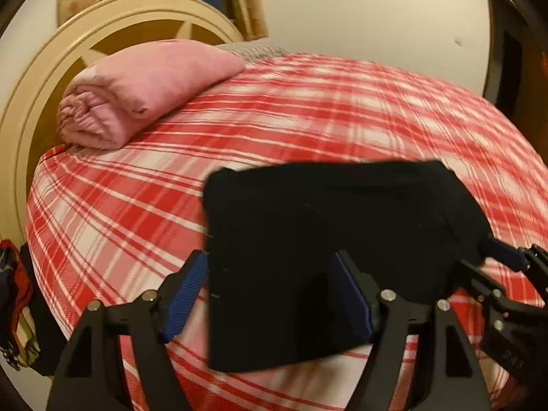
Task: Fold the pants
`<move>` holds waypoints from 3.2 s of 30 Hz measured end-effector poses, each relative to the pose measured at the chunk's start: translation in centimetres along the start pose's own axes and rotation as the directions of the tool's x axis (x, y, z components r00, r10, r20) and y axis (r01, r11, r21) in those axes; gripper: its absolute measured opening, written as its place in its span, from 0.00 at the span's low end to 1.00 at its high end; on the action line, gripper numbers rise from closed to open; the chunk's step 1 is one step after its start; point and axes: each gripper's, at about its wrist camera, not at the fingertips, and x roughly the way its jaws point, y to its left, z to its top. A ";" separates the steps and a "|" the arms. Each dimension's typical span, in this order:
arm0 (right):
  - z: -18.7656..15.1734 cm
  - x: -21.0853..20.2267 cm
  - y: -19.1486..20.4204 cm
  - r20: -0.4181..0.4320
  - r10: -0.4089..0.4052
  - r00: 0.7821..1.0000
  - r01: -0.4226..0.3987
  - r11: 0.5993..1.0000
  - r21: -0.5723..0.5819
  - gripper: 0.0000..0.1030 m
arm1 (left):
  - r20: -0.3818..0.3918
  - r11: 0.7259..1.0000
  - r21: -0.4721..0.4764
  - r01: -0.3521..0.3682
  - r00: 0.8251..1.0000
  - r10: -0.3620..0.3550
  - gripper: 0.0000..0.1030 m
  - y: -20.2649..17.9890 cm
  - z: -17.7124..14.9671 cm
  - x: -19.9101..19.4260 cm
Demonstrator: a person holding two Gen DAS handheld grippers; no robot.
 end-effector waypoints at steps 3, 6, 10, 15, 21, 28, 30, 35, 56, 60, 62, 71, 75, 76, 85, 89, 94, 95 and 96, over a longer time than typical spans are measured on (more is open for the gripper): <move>-1.5 0.3 -1.2 -0.041 0.002 0.999 0.000 0.998 0.055 0.55 | -0.014 0.999 0.033 -0.011 1.000 0.012 0.75 -1.3 -0.5 -0.1; -2.4 -1.6 -1.7 0.009 0.014 1.000 -0.015 0.990 0.138 0.55 | -0.009 0.999 0.047 -0.024 1.000 0.025 0.75 -1.9 -0.8 -0.9; -2.8 -4.9 -1.5 0.103 0.022 0.994 -0.040 0.983 0.178 0.55 | 0.018 0.999 0.040 -0.023 1.000 0.023 0.84 -2.0 -1.1 -2.4; -3.1 -7.9 -1.0 0.149 -0.039 0.988 0.009 0.981 0.195 0.55 | 0.053 0.999 0.047 -0.021 0.998 0.018 0.93 -2.4 -2.2 -4.2; -4.9 -10.9 -0.7 0.212 -0.092 0.973 0.030 0.961 0.277 0.55 | 0.096 1.000 0.030 -0.004 0.995 0.001 0.99 -2.3 -4.0 -7.4; -6.6 -13.8 1.3 0.232 -0.148 0.962 0.077 0.954 0.291 0.55 | 0.172 0.999 0.039 0.003 0.985 -0.009 1.00 -2.6 -5.6 -11.6; -6.8 -15.0 2.0 0.255 -0.159 0.954 0.087 0.958 0.273 0.55 | 0.182 0.999 0.034 0.024 0.983 -0.029 1.00 -2.6 -6.1 -12.6; -7.0 -18.4 3.5 0.333 -0.192 0.923 0.108 0.961 0.255 0.56 | 0.239 0.999 0.042 0.026 0.970 -0.036 1.00 -2.6 -6.9 -15.1; -7.2 -20.2 4.6 0.364 -0.202 0.909 0.109 0.960 0.259 0.56 | 0.263 1.000 0.023 -0.013 0.965 0.007 1.00 -1.5 -6.9 -16.6; -7.2 -20.4 4.6 0.369 -0.205 0.907 0.112 0.959 0.259 0.56 | 0.261 1.000 0.026 -0.015 0.965 0.008 1.00 -1.7 -7.0 -16.6; -7.2 -20.4 4.5 0.370 -0.204 0.906 0.111 0.960 0.258 0.56 | 0.260 1.000 0.025 -0.015 0.966 0.009 1.00 -1.7 -7.0 -16.6; -7.3 -20.6 4.4 0.370 -0.204 0.907 0.108 0.959 0.264 0.56 | 0.262 1.000 0.025 -0.013 0.965 0.006 1.00 -1.6 -6.9 -16.6; -7.3 -20.7 4.3 0.370 -0.204 0.906 0.107 0.958 0.266 0.56 | 0.262 1.000 0.024 -0.012 0.965 0.006 1.00 -1.6 -7.0 -16.6; -7.3 -20.7 4.3 0.370 -0.203 0.906 0.106 0.958 0.266 0.56 | 0.262 1.000 0.024 -0.012 0.965 0.005 1.00 -1.7 -7.0 -16.6; -7.3 -20.7 4.3 0.370 -0.204 0.906 0.107 0.958 0.267 0.56 | 0.243 1.000 0.005 -0.004 0.970 0.002 1.00 -1.5 -7.0 -16.5; -7.3 -20.7 4.3 0.369 -0.204 0.907 0.107 0.958 0.266 0.56 | 0.241 1.000 -0.006 -0.016 0.970 0.017 1.00 -1.4 -7.0 -16.4; -7.4 -20.7 4.1 0.370 -0.205 0.906 0.105 0.956 0.273 0.56 | 0.255 1.000 0.007 -0.017 0.967 0.014 1.00 -1.5 -6.9 -16.3; -7.4 -20.6 4.0 0.369 -0.208 0.906 0.106 0.955 0.278 0.56 | 0.258 1.000 0.009 -0.023 0.966 0.020 1.00 -1.6 -6.8 -16.2; -7.5 -20.6 3.9 0.367 -0.210 0.906 0.107 0.954 0.281 0.56 | 0.257 1.000 0.010 -0.026 0.966 0.022 1.00 -1.6 -6.8 -16.2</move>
